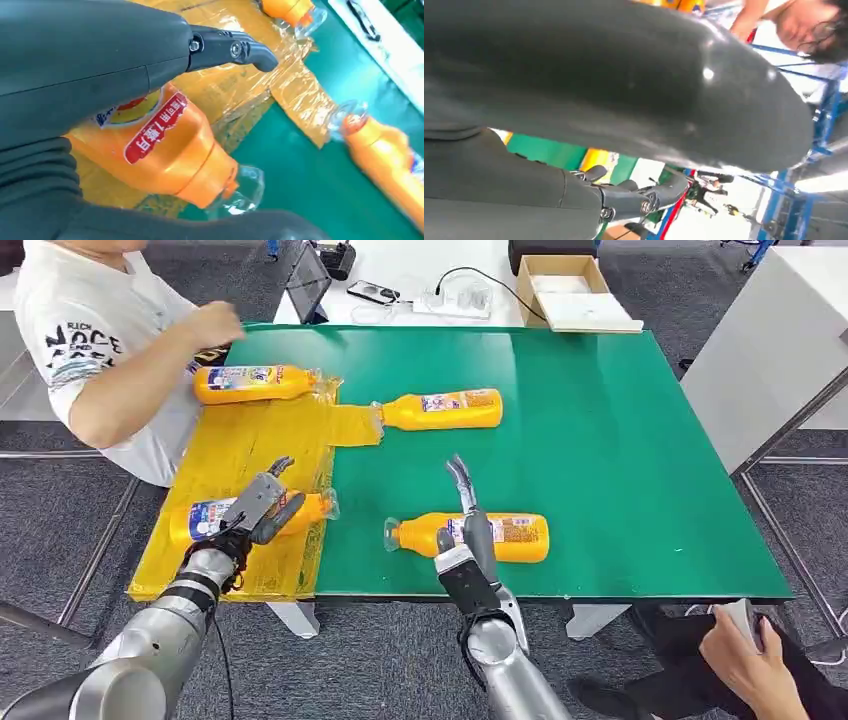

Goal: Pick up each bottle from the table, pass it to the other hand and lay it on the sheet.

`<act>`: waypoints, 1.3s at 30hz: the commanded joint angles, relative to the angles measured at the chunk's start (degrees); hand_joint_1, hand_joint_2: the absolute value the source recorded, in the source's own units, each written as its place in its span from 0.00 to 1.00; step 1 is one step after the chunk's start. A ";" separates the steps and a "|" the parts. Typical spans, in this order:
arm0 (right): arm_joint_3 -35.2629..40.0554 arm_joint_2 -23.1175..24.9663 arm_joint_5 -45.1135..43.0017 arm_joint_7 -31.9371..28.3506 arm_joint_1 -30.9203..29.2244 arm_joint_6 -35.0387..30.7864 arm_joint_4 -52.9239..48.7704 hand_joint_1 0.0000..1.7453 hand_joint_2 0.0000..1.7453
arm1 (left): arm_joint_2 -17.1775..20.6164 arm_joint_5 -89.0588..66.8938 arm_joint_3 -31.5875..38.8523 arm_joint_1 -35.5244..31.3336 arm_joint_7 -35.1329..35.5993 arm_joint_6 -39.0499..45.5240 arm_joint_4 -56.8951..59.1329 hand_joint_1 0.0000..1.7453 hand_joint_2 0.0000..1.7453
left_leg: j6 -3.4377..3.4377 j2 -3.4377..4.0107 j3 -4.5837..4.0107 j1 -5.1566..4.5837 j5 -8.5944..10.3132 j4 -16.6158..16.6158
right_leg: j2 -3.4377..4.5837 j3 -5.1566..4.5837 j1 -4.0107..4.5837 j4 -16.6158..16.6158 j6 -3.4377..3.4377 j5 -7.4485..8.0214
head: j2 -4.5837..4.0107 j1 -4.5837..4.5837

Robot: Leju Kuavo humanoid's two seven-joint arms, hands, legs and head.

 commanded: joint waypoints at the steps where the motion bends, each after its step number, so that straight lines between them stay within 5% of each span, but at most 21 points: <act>1: 2.18 -5.94 11.65 11.26 -6.05 1.87 8.73 0.00 1.00 | -5.09 24.25 -1.57 7.85 -5.29 17.32 -17.93 0.00 1.00 | 0.04 0.07 0.02 0.03 -0.02 -0.03 | -0.03 0.07 0.05 -0.09 -0.07 0.01 | 0.00 0.00; 6: 3.74 -11.69 18.22 18.55 -10.75 8.11 11.66 0.00 1.00 | -1.79 31.73 -15.79 15.76 -5.29 33.99 -29.89 0.00 1.00 | 0.04 0.28 -0.15 0.00 -0.07 0.00 | 0.08 -0.14 0.03 -0.07 -0.07 0.03 | 0.00 0.00; 12: 5.97 -17.27 20.57 22.77 -13.13 14.65 12.43 0.00 1.00 | -0.87 31.41 -22.43 19.41 -5.29 40.53 -33.31 0.00 1.00 | 0.05 -0.03 -0.34 -0.01 -0.06 0.03 | -0.13 -0.23 0.03 -0.05 -0.05 -0.02 | 0.00 0.00; 24: 9.02 -22.64 19.89 25.03 -13.26 20.74 13.93 0.00 1.00 | -1.80 29.08 -25.85 19.76 -5.29 40.80 -31.47 0.00 1.00 | 0.03 0.00 -0.44 0.00 -0.10 0.04 | -0.09 -0.34 0.05 -0.04 -0.09 -0.04 | 0.00 -0.02; 39: 12.94 -21.16 19.99 28.72 -19.41 24.60 25.61 0.00 1.00 | -2.79 31.25 -27.84 17.74 -5.29 39.34 -27.26 0.00 1.00 | 0.03 -0.01 -0.32 0.03 -0.05 0.01 | -0.17 -0.24 0.06 -0.10 -0.05 0.01 | 0.00 0.00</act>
